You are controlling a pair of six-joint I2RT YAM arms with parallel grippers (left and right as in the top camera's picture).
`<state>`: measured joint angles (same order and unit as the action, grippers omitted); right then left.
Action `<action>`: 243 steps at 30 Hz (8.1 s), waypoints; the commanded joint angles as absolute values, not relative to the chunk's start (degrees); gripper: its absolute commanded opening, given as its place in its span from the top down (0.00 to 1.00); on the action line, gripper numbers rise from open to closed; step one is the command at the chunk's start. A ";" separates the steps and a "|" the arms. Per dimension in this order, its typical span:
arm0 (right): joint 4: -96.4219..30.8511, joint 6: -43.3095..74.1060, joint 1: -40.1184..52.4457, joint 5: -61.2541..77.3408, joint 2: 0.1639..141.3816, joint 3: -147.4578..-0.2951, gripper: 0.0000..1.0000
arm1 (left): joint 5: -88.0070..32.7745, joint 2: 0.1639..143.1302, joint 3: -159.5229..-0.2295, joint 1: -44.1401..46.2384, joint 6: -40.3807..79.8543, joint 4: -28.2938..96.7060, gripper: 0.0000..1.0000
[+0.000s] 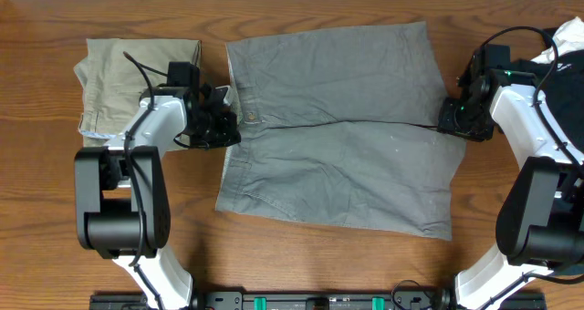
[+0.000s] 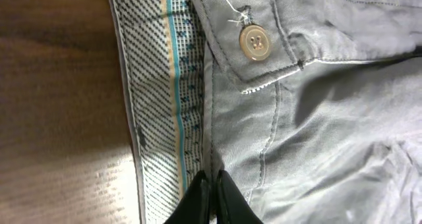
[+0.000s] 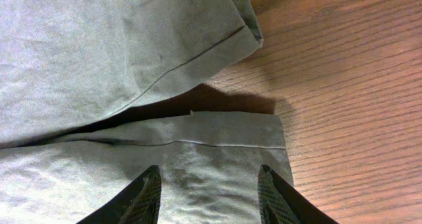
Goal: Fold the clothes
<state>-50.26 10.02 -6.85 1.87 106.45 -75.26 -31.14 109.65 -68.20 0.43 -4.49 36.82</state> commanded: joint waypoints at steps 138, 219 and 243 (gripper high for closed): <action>-54.41 9.78 -10.52 12.45 104.01 -83.24 0.36 | -18.48 86.89 -72.23 1.83 8.01 48.38 0.79; -55.96 10.66 -10.11 12.21 101.91 -82.02 0.01 | -7.05 110.83 -70.96 7.31 19.16 0.23 0.78; -59.05 10.61 -10.09 17.54 101.91 -82.02 0.01 | -7.03 83.48 -70.74 7.31 19.16 52.01 0.77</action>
<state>-56.86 10.26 -10.31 13.93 102.85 -82.15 -7.29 83.57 -70.78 7.55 19.49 50.65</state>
